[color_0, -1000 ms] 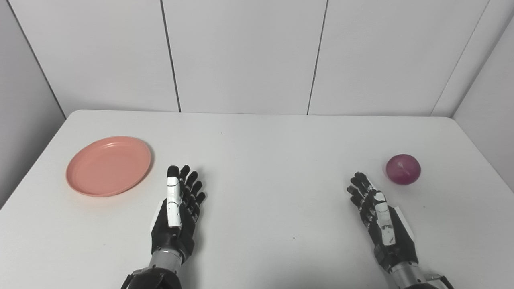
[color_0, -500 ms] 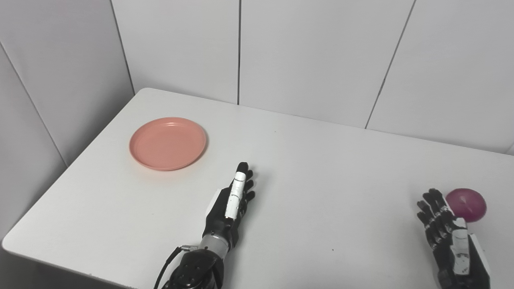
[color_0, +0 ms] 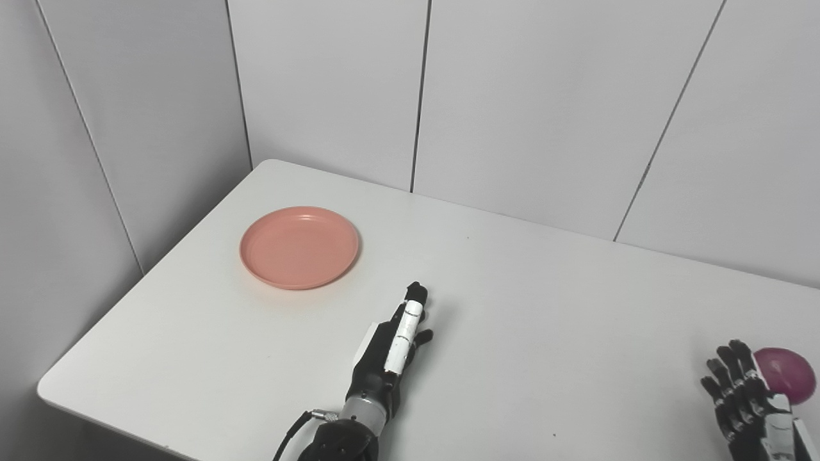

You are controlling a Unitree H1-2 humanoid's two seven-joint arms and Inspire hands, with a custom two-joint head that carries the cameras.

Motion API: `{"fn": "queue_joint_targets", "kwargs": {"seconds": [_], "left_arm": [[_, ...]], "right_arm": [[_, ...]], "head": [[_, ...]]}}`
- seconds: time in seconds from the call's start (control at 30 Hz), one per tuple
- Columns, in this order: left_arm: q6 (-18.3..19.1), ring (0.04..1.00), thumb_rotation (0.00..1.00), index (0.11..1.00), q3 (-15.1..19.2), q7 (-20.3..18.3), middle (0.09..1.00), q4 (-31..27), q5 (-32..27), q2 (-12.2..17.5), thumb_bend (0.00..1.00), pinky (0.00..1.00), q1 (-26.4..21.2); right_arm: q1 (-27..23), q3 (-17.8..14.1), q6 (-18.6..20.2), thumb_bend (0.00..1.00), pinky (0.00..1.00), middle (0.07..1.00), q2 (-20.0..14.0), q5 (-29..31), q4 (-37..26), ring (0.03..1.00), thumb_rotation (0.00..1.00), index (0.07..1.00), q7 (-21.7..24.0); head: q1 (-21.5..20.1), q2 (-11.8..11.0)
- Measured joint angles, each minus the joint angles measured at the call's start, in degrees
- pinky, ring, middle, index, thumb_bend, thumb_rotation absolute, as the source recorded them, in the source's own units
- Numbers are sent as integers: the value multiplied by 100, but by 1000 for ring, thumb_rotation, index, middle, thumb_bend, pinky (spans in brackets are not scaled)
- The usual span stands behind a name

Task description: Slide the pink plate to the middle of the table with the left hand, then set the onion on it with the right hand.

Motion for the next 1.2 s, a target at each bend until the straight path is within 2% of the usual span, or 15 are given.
{"fn": "queue_joint_targets", "kwargs": {"seconds": [0.2,0.53,0.7,0.8,0.9,1.0,1.2], "left_arm": [[-238,1000,1000,1000,72,-86,1000,201,54,-123,677,1000,-13],[-371,1000,1000,1000,158,-215,1000,269,168,-249,665,1000,14],[-754,961,1000,1000,172,-339,973,375,272,-245,711,1000,55],[-823,942,995,1000,200,-428,950,374,291,-244,728,1000,68],[-875,928,983,966,267,-463,926,360,281,-248,753,1000,65],[-890,891,960,893,427,-497,880,315,264,-239,784,939,21],[-1019,851,953,833,741,-561,842,160,267,-202,780,853,-145]], "right_arm": [[-191,-68,-235,1000,1000,1000,-47,4,321,1000,1000,1000,93],[-199,-77,-328,1000,1000,999,-47,-1,343,999,1000,999,205],[-202,-74,-327,1000,1000,988,-33,-3,333,991,1000,990,195],[-208,-71,-327,1000,1000,977,-20,-35,321,978,1000,981,167],[-208,-65,-327,1000,1000,973,-11,-73,305,975,1000,975,137],[-206,-65,-325,1000,1000,967,-5,-77,288,966,1000,968,126],[-188,-66,-325,1000,1000,969,-4,-83,271,967,1000,975,124]], "head": [[36,-80],[18,-27],[-114,-62],[-131,-71],[-166,-62],[-193,-53],[-237,-53]]}}
